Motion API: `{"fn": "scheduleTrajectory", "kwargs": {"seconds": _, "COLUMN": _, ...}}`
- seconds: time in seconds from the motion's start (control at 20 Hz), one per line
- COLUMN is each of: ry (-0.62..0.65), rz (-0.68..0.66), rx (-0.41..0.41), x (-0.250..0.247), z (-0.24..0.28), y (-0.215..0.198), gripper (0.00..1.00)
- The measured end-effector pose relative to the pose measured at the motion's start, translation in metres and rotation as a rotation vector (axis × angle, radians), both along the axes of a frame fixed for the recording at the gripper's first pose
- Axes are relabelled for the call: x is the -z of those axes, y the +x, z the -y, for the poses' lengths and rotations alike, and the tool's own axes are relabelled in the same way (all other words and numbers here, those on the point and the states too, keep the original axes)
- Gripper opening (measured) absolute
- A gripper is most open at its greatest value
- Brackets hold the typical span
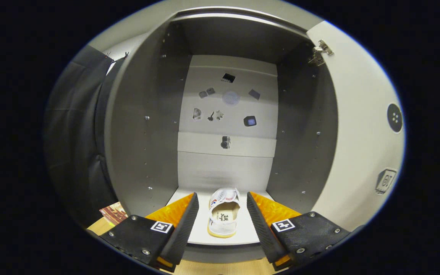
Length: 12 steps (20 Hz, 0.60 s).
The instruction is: Open the shoe cabinet door, grab the shoes and put them into the shoe cabinet, then close the shoe cabinet door.
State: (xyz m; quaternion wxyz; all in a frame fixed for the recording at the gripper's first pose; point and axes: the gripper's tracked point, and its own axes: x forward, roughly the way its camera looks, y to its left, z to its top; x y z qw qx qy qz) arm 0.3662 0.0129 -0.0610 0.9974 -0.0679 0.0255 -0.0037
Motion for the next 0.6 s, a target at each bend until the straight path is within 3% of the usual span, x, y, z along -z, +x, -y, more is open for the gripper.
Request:
{"fn": "scheduleTrajectory", "kwargs": {"seconds": 0.25, "ry": 0.053, "rz": 0.003, "rx": -0.015, "x": -0.017, "z": 0.02, "y": -0.091, "gripper": 0.92}}
{"fn": "scheduleTrajectory", "kwargs": {"seconds": 0.6, "ry": 0.083, "rz": 0.028, "rx": -0.035, "x": -0.042, "z": 0.049, "y": -0.211, "gripper": 0.93}}
